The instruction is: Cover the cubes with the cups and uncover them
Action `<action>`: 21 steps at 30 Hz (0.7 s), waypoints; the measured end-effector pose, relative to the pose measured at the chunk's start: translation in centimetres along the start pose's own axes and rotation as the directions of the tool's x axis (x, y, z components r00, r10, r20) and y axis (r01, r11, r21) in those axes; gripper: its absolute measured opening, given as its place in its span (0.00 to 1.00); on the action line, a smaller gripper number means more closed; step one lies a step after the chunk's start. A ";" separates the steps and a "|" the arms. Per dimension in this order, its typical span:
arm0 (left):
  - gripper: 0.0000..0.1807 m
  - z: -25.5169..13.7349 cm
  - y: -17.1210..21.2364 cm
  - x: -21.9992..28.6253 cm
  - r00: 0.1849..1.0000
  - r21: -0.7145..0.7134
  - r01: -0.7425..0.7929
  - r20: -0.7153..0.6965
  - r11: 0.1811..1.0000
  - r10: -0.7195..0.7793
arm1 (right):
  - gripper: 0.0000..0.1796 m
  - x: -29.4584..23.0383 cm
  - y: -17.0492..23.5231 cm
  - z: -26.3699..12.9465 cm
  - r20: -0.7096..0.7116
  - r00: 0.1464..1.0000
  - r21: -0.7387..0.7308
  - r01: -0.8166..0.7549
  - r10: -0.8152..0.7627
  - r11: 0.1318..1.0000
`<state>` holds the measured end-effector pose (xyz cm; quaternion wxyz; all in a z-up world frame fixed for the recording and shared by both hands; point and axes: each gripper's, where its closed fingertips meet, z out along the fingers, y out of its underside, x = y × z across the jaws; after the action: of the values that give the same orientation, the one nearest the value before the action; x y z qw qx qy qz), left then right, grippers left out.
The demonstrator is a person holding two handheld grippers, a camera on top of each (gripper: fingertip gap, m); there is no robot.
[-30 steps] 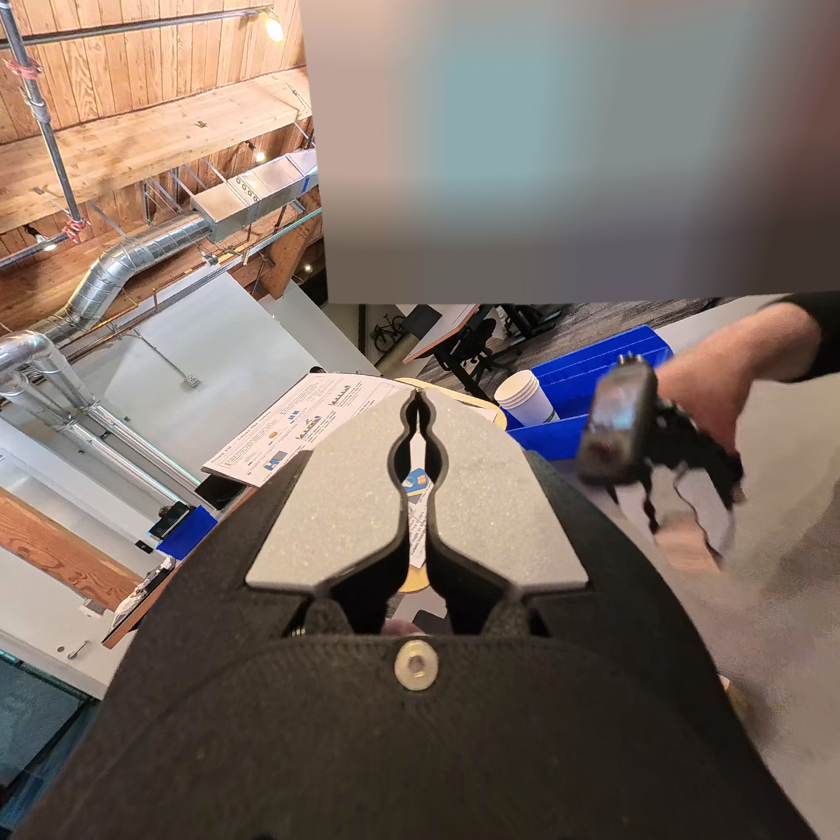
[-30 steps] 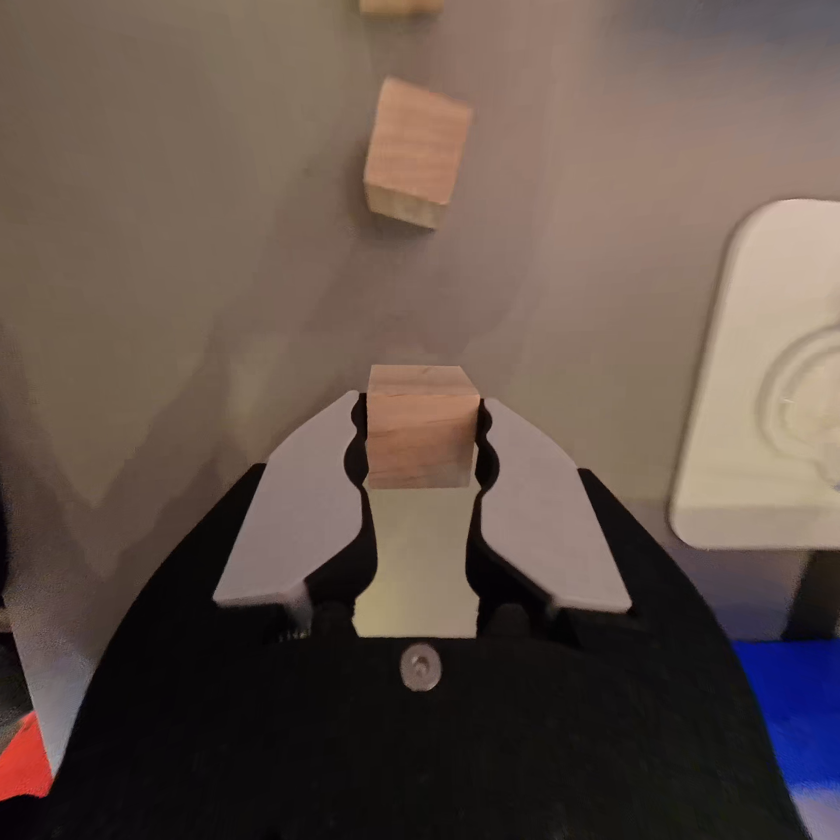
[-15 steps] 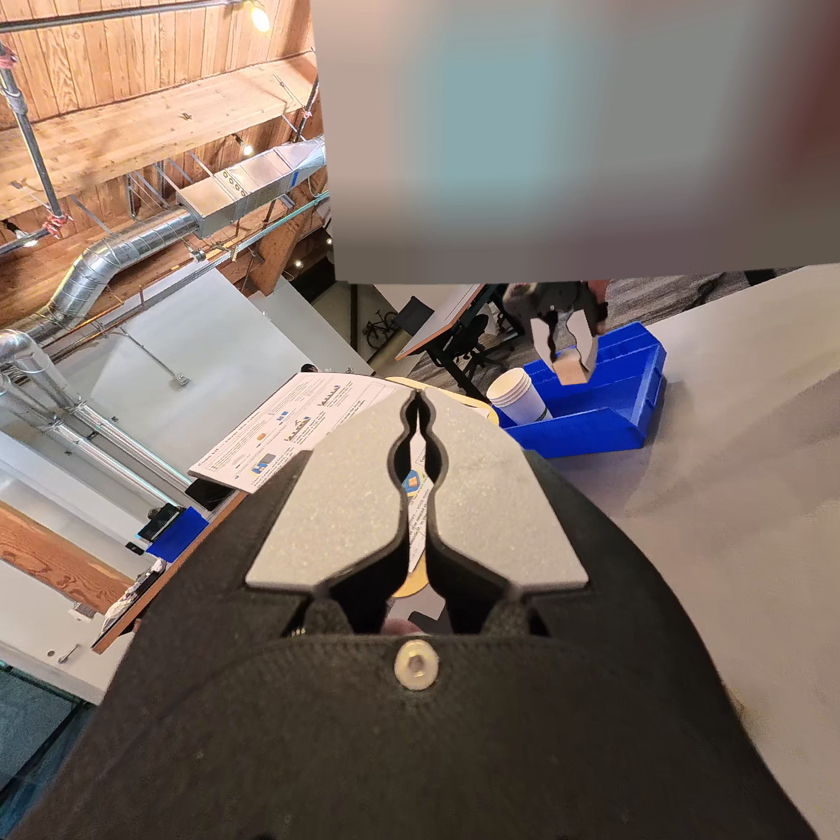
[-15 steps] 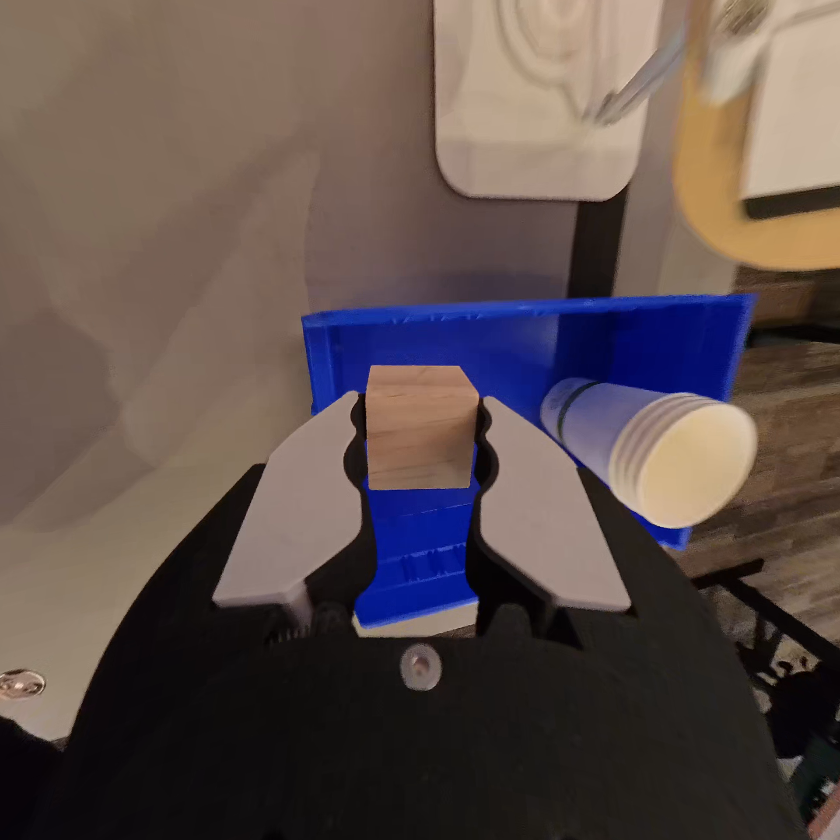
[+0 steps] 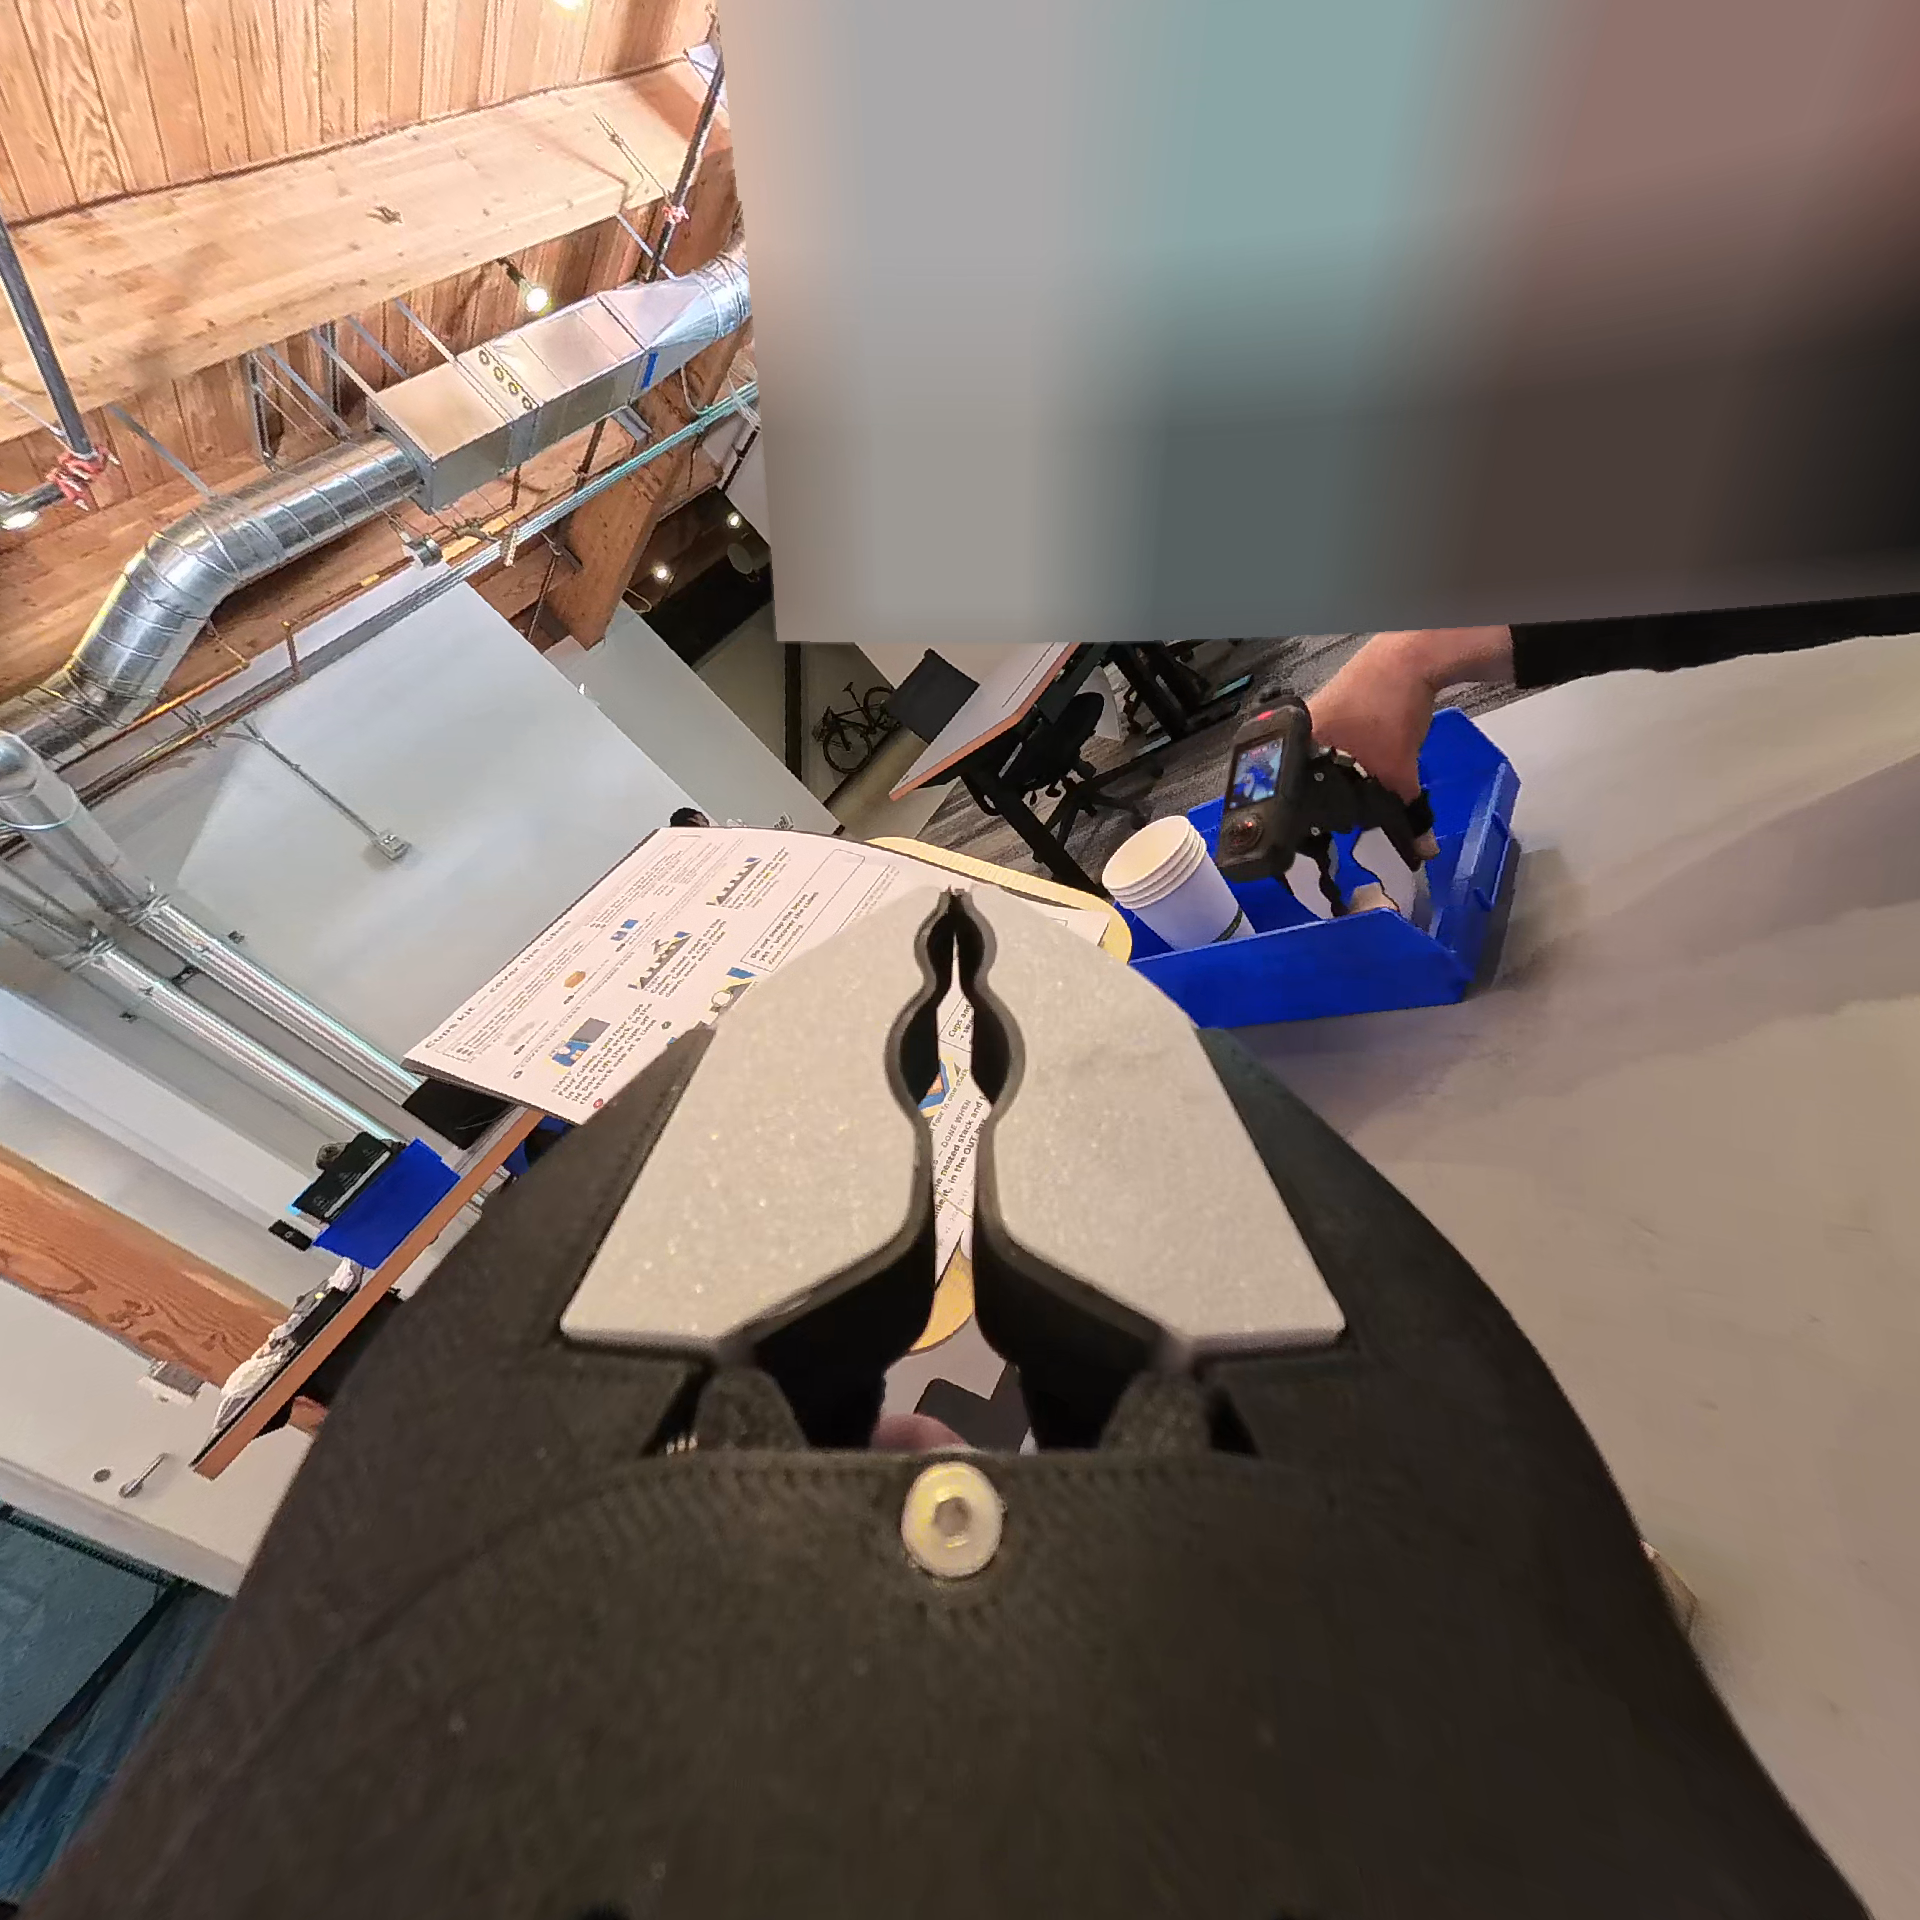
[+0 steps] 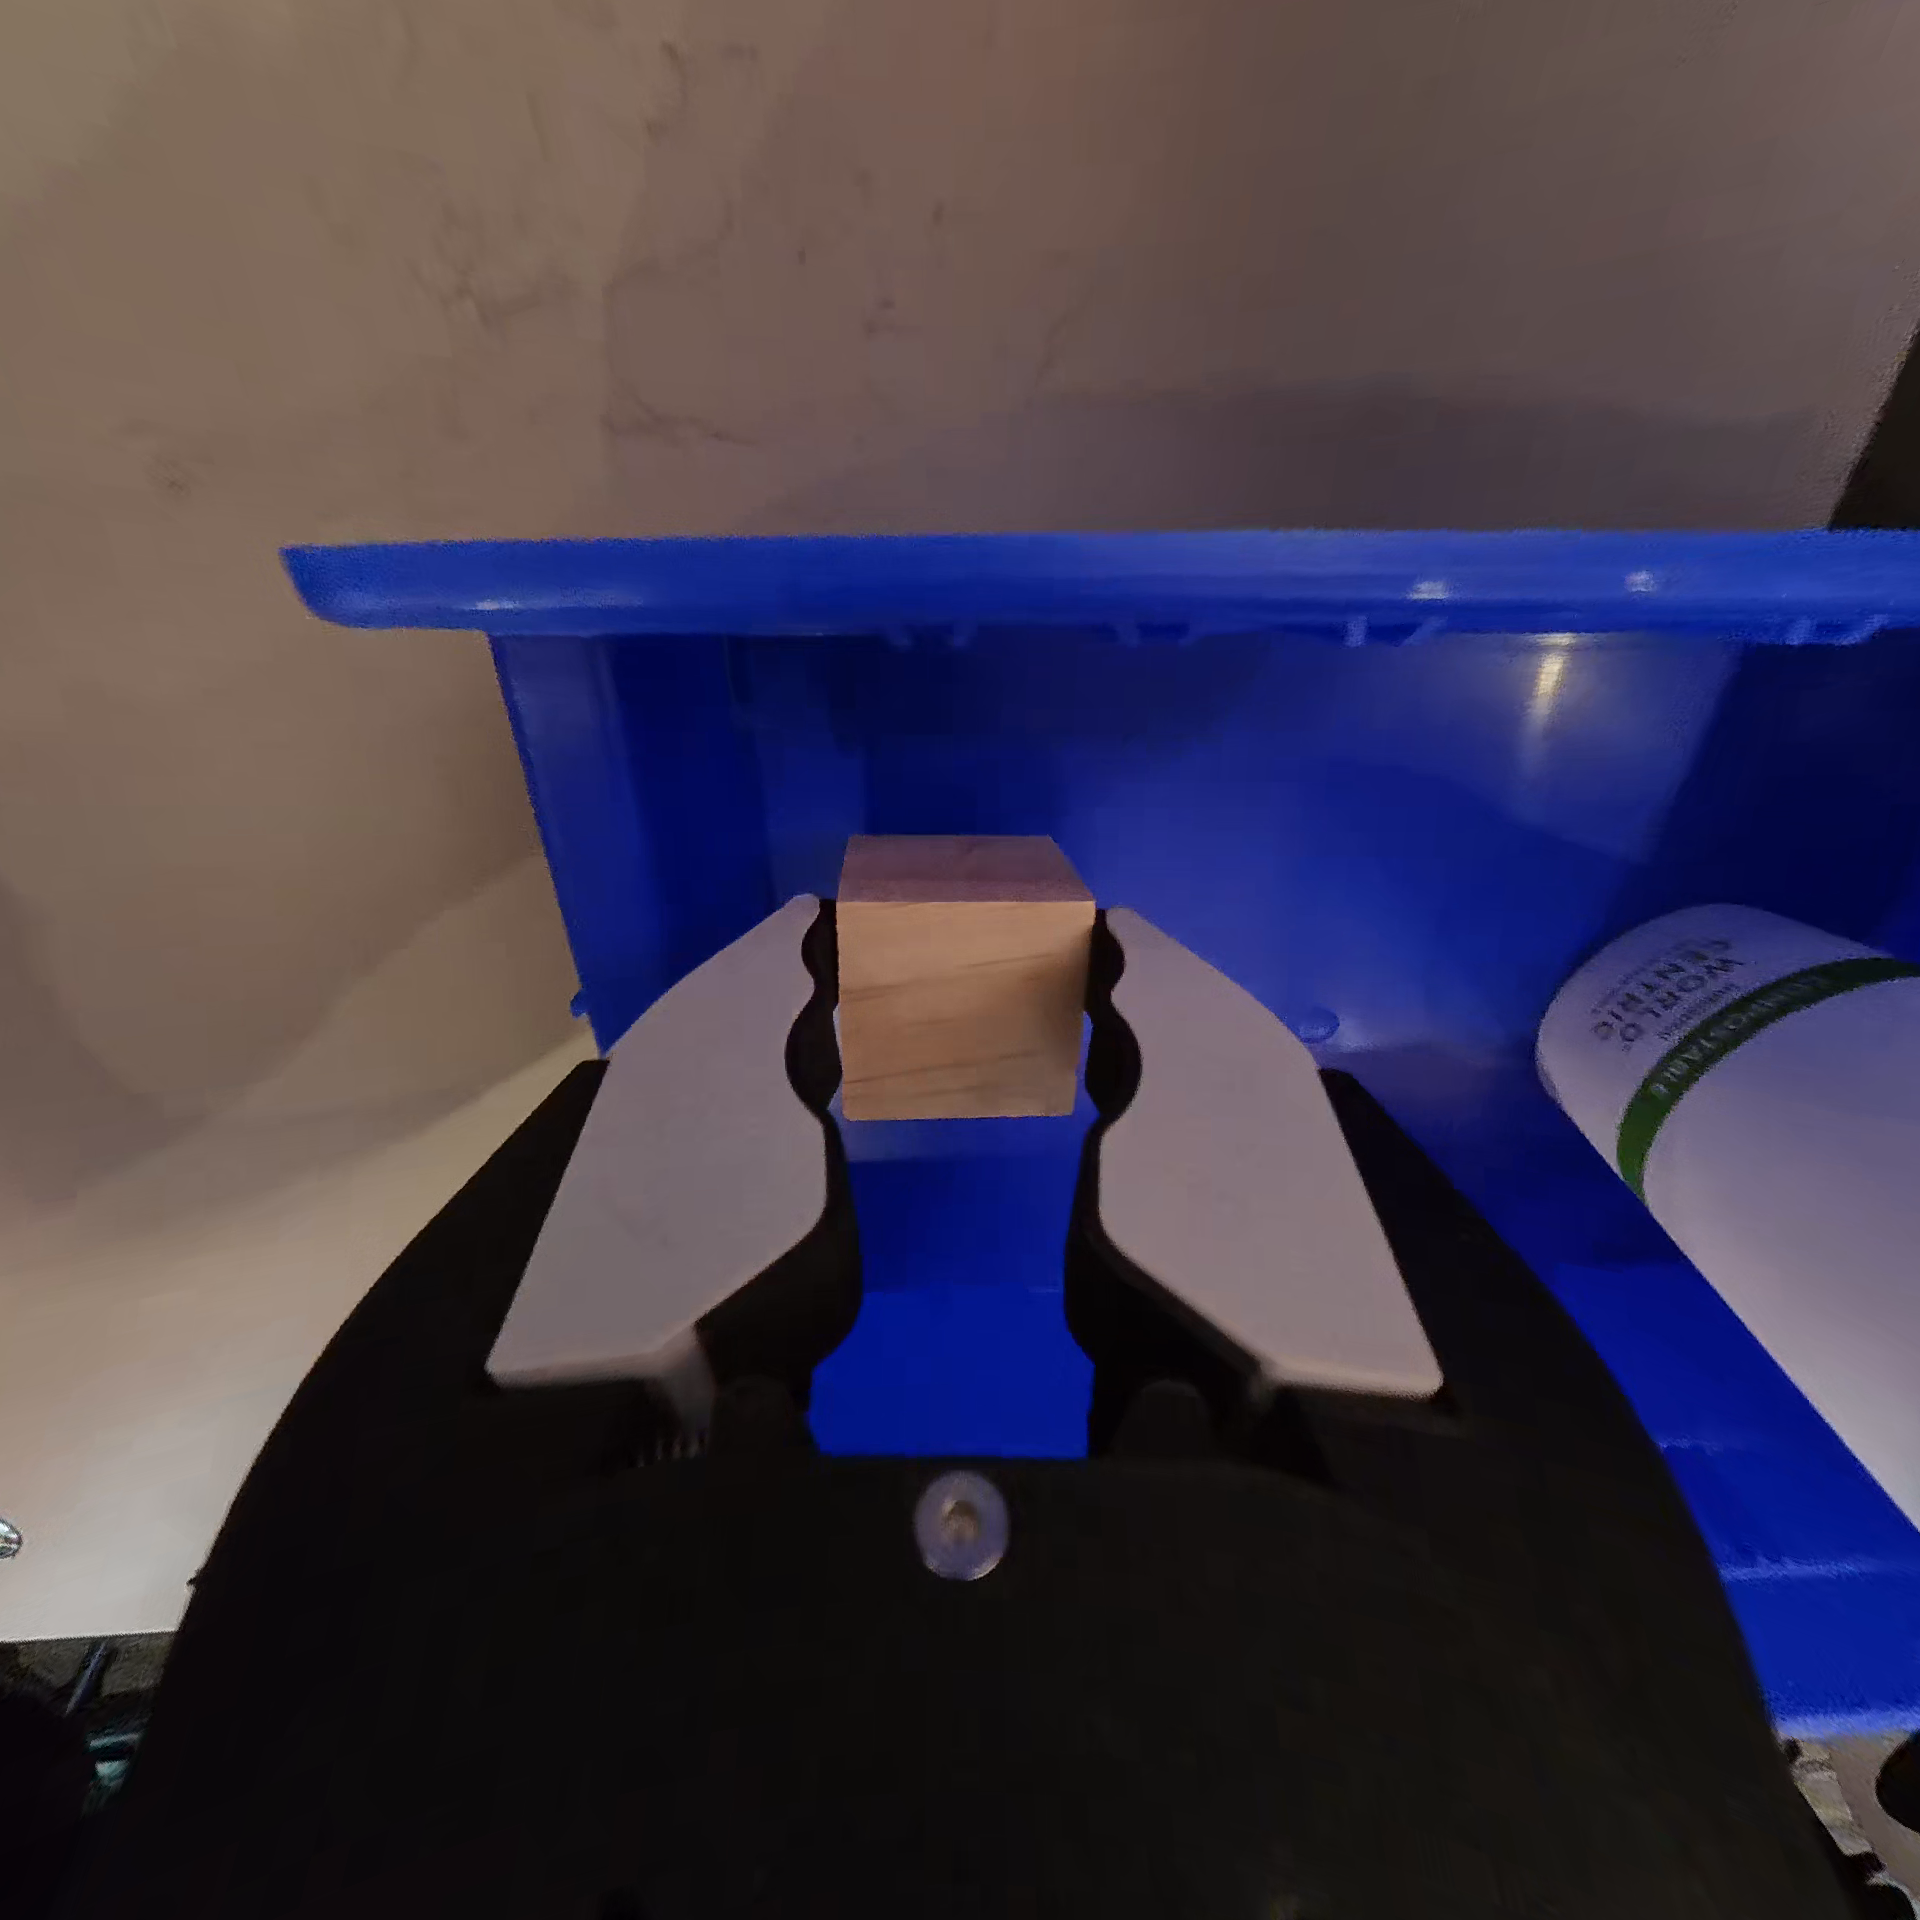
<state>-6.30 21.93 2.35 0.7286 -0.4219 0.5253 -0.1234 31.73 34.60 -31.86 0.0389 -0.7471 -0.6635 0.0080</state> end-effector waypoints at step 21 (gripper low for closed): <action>0.00 0.8 -0.1 0.7 1.000 -0.005 -0.002 -0.022 1.000 0.002 | 0.31 -6.0 -14.5 -13.3 -0.259 0.966 0.383 0.091 0.012 0.919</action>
<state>-5.32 21.83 2.07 0.7218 -0.4217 0.5342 -0.1260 17.48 29.69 -17.81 0.2731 -0.7053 -0.6528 0.0431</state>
